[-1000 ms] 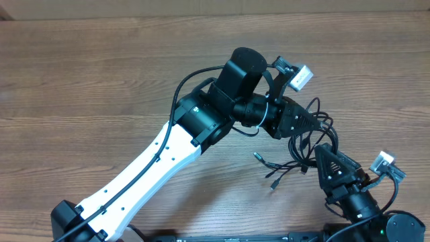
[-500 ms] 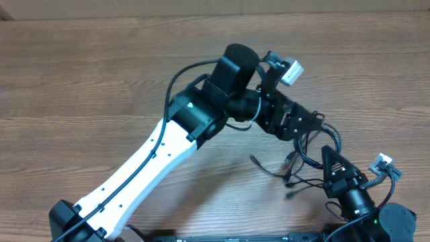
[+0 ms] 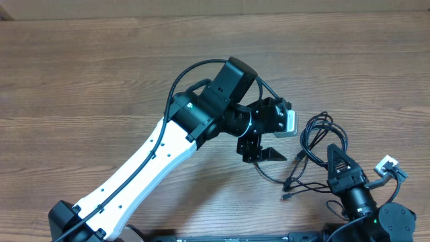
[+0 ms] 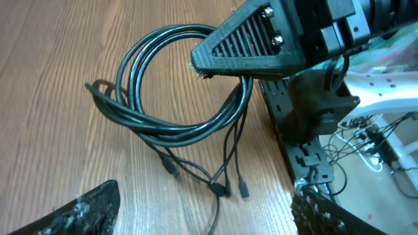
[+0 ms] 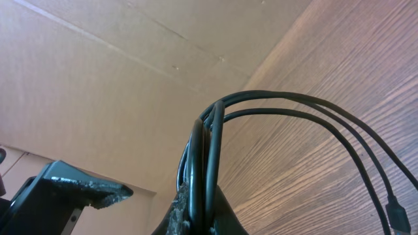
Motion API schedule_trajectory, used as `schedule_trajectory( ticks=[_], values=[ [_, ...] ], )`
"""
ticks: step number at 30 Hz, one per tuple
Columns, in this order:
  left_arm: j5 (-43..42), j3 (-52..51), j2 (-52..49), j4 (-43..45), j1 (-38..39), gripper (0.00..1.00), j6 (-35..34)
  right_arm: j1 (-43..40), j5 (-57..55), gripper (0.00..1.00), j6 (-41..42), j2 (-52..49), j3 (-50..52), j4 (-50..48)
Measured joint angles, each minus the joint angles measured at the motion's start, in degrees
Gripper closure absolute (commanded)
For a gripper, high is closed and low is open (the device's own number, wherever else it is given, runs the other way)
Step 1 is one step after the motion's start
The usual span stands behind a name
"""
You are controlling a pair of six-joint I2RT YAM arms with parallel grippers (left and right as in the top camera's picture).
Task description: Untangle cables
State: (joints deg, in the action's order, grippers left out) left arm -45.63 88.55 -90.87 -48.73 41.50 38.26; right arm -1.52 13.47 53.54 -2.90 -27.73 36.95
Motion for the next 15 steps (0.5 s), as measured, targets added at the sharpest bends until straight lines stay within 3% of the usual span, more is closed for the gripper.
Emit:
schedule_trajectory(
  ticks=[2,4,8,13,15],
  values=[
    [0.0,0.0,0.0,1.6,0.0,0.04,-1.3,0.0,-0.2,0.96,-0.2,0.0,0.0,-0.1],
    [-0.4,0.0,0.0,3.7,0.0,0.03,-5.9,0.0,-0.2,0.96,-0.7,0.0,0.0,-0.3],
    [-2.6,0.0,0.0,7.0,0.2,0.00,-20.3,0.0,-0.1,0.96,-2.9,0.0,0.0,-1.7],
    [-3.5,0.0,-0.1,7.2,1.7,0.00,-38.9,0.0,2.2,0.96,-12.4,0.0,0.0,-5.4],
    [-3.6,0.0,-0.6,7.7,3.1,0.00,-42.3,0.0,2.8,0.96,-14.4,0.0,0.0,-5.9]
  ],
)
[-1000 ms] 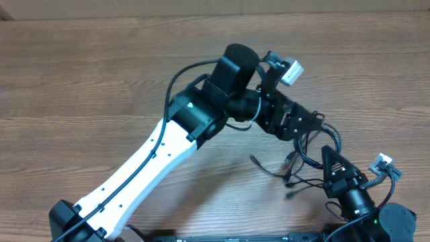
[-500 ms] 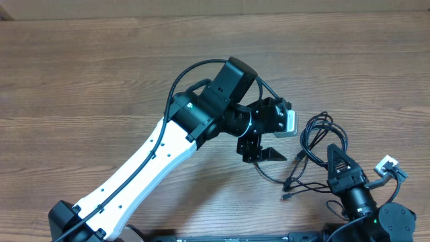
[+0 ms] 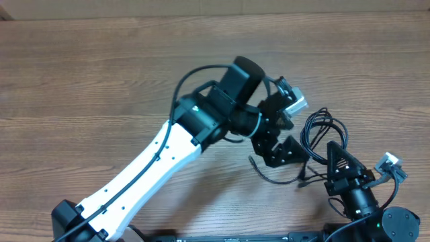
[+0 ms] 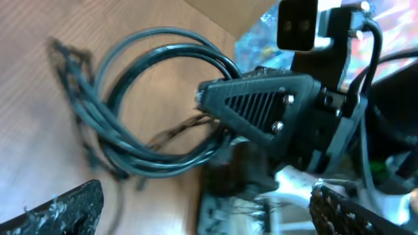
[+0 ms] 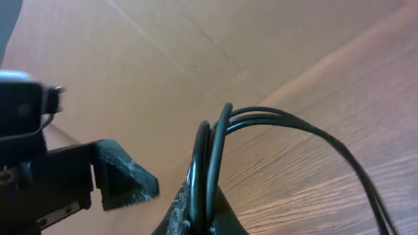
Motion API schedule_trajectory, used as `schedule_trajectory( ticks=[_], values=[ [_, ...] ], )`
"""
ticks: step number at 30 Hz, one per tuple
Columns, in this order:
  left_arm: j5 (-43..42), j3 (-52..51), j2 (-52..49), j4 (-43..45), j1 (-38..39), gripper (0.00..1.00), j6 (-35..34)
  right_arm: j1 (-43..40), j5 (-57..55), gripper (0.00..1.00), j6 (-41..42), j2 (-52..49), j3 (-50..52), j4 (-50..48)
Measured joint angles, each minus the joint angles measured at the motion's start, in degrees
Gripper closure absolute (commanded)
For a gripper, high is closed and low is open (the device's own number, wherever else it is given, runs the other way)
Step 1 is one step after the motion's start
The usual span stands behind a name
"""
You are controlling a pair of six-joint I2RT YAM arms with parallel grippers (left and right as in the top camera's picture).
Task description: Untangle cables
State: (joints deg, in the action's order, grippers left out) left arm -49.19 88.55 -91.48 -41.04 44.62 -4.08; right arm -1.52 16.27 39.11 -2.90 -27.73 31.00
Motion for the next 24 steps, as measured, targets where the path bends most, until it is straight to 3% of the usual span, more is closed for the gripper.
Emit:
schedule_trajectory(
  ticks=[9,17,20,24],
  values=[
    [0.0,0.0,-4.1,7.6,2.2,0.00,-20.5,0.0,-1.2,0.96,-4.0,0.0,0.0,-7.2],
    [2.1,0.0,-4.1,8.5,2.2,0.00,-31.0,0.0,-5.8,0.96,-4.5,0.0,0.0,-9.0],
    [4.0,0.0,-4.1,10.3,2.2,0.05,-35.0,0.0,-6.2,0.96,-4.4,0.0,0.0,-10.3],
    [6.6,0.0,-4.1,13.8,2.2,0.29,-40.6,0.0,-6.0,0.96,-4.4,0.0,0.0,-12.5]
  ],
)
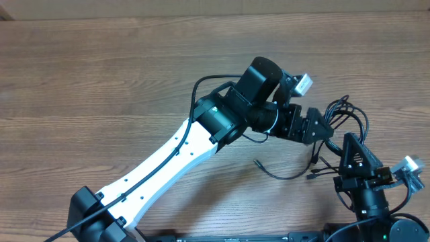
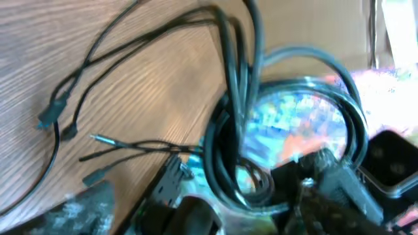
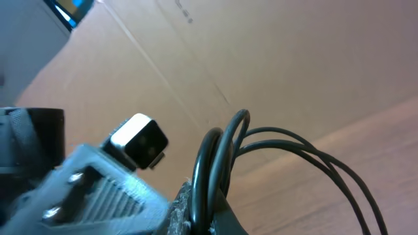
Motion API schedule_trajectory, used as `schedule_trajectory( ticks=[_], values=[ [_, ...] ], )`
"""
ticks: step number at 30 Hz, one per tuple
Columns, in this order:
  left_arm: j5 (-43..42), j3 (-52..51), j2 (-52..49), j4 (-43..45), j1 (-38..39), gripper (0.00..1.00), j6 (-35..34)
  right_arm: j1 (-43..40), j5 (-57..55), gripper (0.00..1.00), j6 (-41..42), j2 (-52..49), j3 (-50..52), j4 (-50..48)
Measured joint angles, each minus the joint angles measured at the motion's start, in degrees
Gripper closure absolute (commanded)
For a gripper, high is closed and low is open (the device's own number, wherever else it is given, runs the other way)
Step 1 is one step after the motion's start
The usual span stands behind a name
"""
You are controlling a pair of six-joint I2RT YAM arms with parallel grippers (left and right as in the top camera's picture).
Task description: Untangle cables
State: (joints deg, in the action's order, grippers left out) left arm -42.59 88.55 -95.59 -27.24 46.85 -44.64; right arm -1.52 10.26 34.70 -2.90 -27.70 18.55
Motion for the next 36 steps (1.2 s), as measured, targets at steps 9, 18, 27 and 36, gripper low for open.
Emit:
schedule_trajectory(
  ticks=[9,18,27,36],
  values=[
    [2.4,0.0,0.0,2.4,0.0,0.38,-5.4,0.0,0.0,0.96,0.0,0.0,0.0,-2.6],
    [4.3,0.0,0.0,2.7,1.5,0.70,-7.6,0.0,0.3,0.96,0.3,0.0,0.0,-2.6],
    [4.7,0.0,0.0,2.8,2.2,0.85,-8.0,0.0,1.4,0.96,2.6,0.0,0.0,-2.4],
    [5.2,0.0,0.0,3.7,3.4,0.90,-8.2,0.0,1.4,0.96,2.8,0.0,0.0,-2.5]
  ],
)
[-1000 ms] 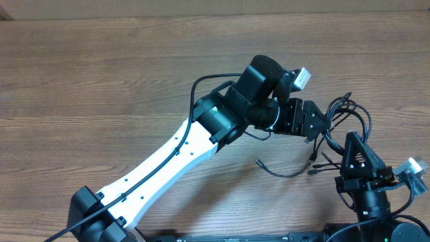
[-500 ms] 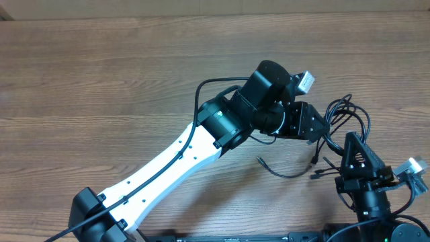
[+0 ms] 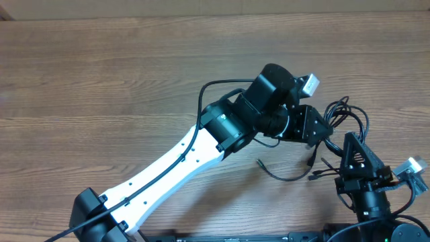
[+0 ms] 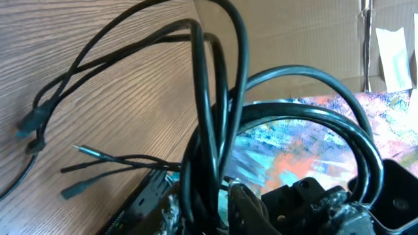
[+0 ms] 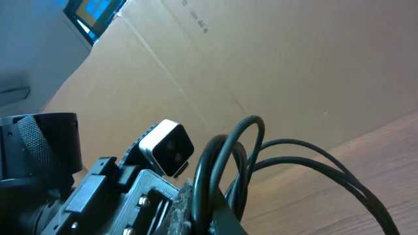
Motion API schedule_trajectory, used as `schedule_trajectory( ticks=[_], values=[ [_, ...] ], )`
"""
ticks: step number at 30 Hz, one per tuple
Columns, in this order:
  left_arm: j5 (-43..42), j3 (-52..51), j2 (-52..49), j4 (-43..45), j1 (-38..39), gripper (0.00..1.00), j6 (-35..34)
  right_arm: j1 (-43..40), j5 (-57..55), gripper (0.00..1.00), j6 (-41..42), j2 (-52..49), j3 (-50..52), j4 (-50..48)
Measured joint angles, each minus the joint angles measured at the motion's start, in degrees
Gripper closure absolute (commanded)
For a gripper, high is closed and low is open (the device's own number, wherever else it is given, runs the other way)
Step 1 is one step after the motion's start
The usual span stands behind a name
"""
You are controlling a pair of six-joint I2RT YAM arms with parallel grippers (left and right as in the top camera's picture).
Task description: Untangle cables
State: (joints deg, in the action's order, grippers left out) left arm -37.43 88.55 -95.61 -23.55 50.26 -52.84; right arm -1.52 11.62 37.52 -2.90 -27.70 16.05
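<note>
A bundle of thin black cables (image 3: 349, 113) is lifted off the wooden table (image 3: 101, 81) at the right, coils standing up. My left gripper (image 3: 318, 132) is shut on the strands from the left; in the left wrist view the cables (image 4: 215, 124) run down between its fingers (image 4: 249, 203). My right gripper (image 3: 354, 152) is shut on the same bundle from below, the loops (image 5: 225, 153) rising out of its jaws. Loose plug ends (image 3: 314, 175) and one tail (image 3: 275, 171) trail on the table.
The left arm's white link (image 3: 161, 181) crosses the table from the bottom left. Brown cardboard (image 5: 274, 59) stands behind the table. The left wrist camera (image 5: 168, 147) sits close to the right gripper. The table's front edge lies just below both grippers.
My left gripper was open beside the raised coils; now its fingers are shut on the strands. It has edged slightly right. The right gripper still holds the bundle in about the same place.
The bundle lay partly on the table with my right gripper shut on it and the left gripper open to its left. The left gripper then stood closer, and the right one had raised the coils further right. Now both grippers hold the bundle.
</note>
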Motion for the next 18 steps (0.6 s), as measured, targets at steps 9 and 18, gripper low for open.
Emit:
schedule_trajectory(
  ticks=[9,18],
  values=[
    [0.7,0.0,0.0,1.3,0.3,0.94,-0.8,0.0,-0.1,0.96,0.0,0.0,0.0,1.2],
    [1.5,0.0,-0.2,1.2,0.3,0.96,-0.8,0.0,-1.5,0.96,-2.4,0.0,0.0,4.4]
  ],
)
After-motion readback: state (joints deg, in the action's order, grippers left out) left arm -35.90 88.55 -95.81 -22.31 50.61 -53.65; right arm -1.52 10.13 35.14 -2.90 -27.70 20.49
